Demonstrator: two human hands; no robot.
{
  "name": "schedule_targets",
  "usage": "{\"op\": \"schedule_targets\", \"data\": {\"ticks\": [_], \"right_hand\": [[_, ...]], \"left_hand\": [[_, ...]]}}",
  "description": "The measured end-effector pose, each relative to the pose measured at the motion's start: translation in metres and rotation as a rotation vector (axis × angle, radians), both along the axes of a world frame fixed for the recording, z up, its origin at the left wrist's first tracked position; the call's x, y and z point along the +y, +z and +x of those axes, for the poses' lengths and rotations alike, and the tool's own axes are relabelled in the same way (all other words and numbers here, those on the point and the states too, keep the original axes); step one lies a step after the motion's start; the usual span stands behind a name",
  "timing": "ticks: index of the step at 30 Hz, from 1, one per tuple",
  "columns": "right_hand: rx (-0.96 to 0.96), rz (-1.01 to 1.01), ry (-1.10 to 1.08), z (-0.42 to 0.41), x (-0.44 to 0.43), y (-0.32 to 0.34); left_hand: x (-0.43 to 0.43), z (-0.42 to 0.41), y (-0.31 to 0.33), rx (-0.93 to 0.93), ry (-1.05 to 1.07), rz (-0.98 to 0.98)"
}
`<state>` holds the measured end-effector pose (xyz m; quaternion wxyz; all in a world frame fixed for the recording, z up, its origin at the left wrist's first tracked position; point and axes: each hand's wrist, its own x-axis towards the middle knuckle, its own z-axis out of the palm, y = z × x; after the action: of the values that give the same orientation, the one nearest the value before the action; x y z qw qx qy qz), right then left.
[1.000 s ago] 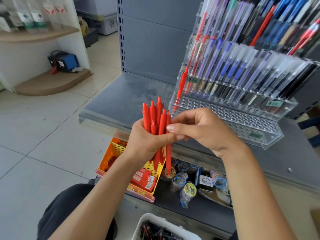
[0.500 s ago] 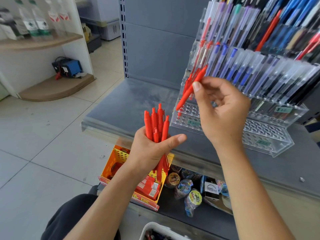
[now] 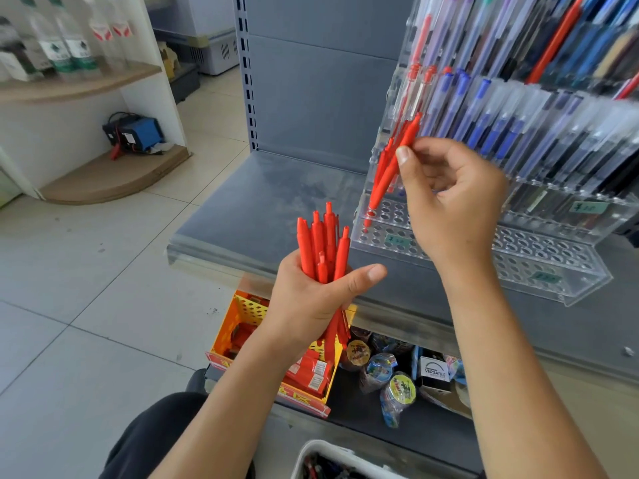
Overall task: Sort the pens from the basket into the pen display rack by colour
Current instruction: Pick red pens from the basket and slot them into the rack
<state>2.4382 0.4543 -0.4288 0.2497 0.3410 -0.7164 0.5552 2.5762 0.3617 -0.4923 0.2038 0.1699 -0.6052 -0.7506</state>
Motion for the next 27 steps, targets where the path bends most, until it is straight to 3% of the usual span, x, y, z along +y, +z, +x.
{"op": "schedule_targets", "data": {"ticks": [8,13,16,19,21,27], "right_hand": [[-0.123,0.196,-0.04,-0.012,-0.006,-0.017],[-0.149,0.208,-0.041,-0.006,-0.001,-0.016],[-0.193,0.267,0.183,0.009,0.008,-0.002],[-0.328,0.581,0.475,0.027,0.015,0.013],[-0.346,0.718,0.52,0.033,0.017,0.014],[-0.484,0.617,0.584,0.033,0.025,0.013]], "left_hand": [[0.001,0.002,0.002,-0.005,-0.016,-0.011],[0.001,0.001,0.004,-0.011,-0.019,-0.015],[0.001,0.001,0.005,0.004,-0.003,-0.02],[0.003,0.001,0.008,0.048,-0.024,-0.029],[0.004,0.001,0.008,0.096,-0.036,-0.017],[0.004,0.0,0.006,0.106,-0.007,-0.029]]}}
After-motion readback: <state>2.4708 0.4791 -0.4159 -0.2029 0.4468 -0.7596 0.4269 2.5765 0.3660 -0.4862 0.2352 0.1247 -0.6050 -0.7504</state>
